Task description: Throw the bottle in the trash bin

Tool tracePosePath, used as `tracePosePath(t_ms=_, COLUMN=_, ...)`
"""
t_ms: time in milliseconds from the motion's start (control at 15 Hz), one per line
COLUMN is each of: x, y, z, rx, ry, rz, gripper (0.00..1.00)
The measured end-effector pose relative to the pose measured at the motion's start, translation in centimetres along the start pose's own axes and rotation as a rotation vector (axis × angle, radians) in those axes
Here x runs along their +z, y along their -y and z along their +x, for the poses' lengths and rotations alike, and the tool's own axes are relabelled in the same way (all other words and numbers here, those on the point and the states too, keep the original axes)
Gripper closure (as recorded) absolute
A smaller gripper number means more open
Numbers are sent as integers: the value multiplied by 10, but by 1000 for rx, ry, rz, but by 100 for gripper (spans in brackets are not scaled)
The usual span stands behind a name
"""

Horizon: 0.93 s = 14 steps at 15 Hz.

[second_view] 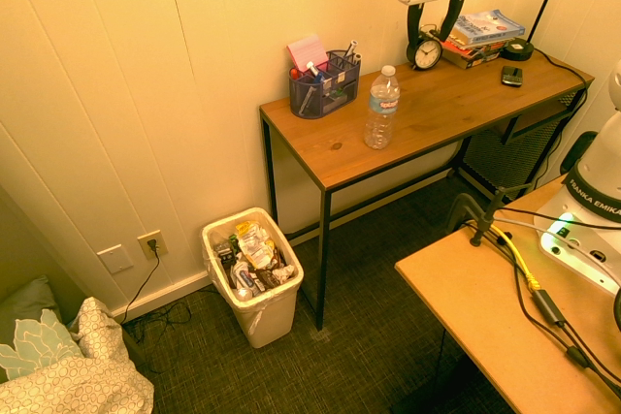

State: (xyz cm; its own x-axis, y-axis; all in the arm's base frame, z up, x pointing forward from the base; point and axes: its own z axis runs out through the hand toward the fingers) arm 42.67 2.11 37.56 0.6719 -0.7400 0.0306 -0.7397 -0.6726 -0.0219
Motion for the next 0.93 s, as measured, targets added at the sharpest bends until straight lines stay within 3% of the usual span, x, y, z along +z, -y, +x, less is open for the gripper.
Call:
tracePosePath(t_ms=400, x=4, y=13, z=-8, rx=-50, ry=-7, rz=8, gripper=0)
tracePosePath(t_ms=933, x=34, y=95, z=-41, rx=-206, ry=28, rz=-7, gripper=0)
